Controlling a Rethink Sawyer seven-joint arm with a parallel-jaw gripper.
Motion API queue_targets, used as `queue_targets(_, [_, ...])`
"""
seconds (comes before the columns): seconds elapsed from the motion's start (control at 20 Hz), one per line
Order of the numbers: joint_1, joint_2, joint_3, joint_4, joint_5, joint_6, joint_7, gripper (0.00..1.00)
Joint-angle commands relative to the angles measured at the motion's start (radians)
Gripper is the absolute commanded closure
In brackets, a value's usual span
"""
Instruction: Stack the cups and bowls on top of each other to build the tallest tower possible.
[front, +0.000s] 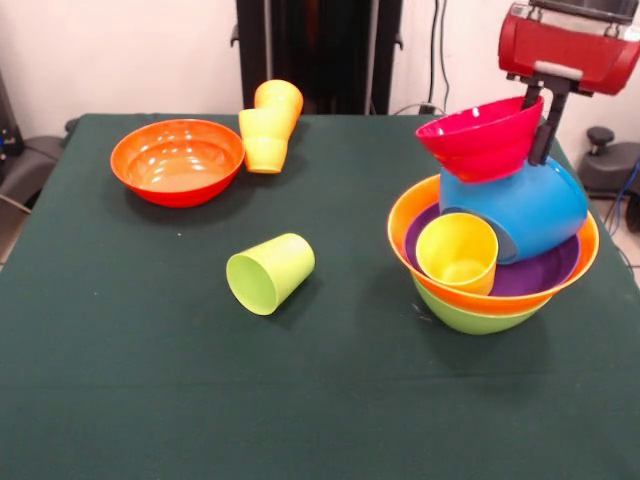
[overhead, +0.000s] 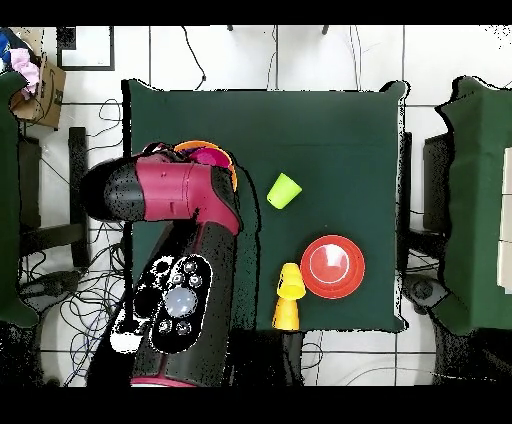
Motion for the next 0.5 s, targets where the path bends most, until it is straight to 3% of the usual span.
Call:
queue_targets(0.05, [-0.011,-0.009,0.117,0.028,0.014,-0.115,0.107,1.00])
queue_targets(0.35, [-0.073,-0.051,0.236,0.103,-0.032,-0.345,0.072,1.00])
queue_targets(0.5, [-0.107,-0.067,0.297,0.135,-0.052,-0.408,0.068,1.00])
